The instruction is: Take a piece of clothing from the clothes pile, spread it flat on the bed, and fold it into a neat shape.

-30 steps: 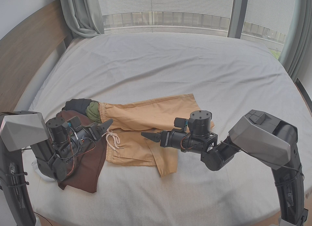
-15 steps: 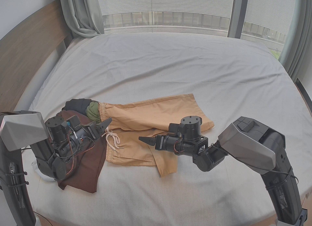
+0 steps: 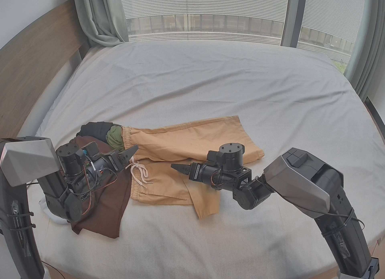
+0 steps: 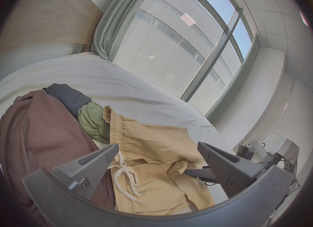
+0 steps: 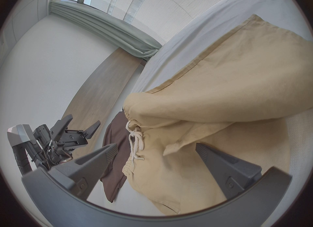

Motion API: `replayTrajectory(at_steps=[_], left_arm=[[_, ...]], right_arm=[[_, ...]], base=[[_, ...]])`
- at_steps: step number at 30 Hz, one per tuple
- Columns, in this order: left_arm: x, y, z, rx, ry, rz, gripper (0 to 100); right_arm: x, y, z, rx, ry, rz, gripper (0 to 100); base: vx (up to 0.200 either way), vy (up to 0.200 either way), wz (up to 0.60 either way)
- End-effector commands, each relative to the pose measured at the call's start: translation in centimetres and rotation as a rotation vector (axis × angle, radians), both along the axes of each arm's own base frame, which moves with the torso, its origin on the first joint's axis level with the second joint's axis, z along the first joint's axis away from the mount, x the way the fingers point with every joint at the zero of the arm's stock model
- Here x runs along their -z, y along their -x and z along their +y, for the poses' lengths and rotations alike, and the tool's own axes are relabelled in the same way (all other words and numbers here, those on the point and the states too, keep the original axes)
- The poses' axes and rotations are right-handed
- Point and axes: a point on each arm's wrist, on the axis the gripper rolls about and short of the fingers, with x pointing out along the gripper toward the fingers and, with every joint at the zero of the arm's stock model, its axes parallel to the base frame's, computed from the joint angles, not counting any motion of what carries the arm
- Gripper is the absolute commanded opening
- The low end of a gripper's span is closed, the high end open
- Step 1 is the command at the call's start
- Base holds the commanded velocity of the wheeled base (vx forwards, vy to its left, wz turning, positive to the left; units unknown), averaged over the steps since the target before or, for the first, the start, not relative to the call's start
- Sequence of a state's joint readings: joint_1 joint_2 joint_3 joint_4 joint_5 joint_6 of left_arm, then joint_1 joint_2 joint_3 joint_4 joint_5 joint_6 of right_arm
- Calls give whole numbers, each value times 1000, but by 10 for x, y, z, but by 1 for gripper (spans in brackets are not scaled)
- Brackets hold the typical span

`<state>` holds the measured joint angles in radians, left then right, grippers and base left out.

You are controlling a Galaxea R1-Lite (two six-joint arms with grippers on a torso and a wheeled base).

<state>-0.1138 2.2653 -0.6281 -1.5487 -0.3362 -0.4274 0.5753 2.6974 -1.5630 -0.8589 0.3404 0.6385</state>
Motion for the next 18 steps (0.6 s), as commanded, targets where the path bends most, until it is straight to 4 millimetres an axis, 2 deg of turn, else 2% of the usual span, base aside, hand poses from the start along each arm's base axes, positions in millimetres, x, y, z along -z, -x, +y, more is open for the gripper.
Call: replayTrajectory(at_steps=[1, 15, 16, 18], left_arm=[[0, 0, 0, 1, 1, 1, 100], [0, -1, 0, 1, 1, -2, 100], [0, -1, 0, 1, 1, -2, 100], [0, -1, 0, 1, 1, -5, 100]], right_arm=[[8, -3, -2, 6, 5, 10, 100], [13, -11, -5, 55, -21, 29, 100], [13, -12, -5, 58, -21, 27, 0], [14, -14, -5, 72, -22, 20, 0]], base=[[0, 0, 0], [0, 0, 0], [0, 0, 0], [0, 0, 0]])
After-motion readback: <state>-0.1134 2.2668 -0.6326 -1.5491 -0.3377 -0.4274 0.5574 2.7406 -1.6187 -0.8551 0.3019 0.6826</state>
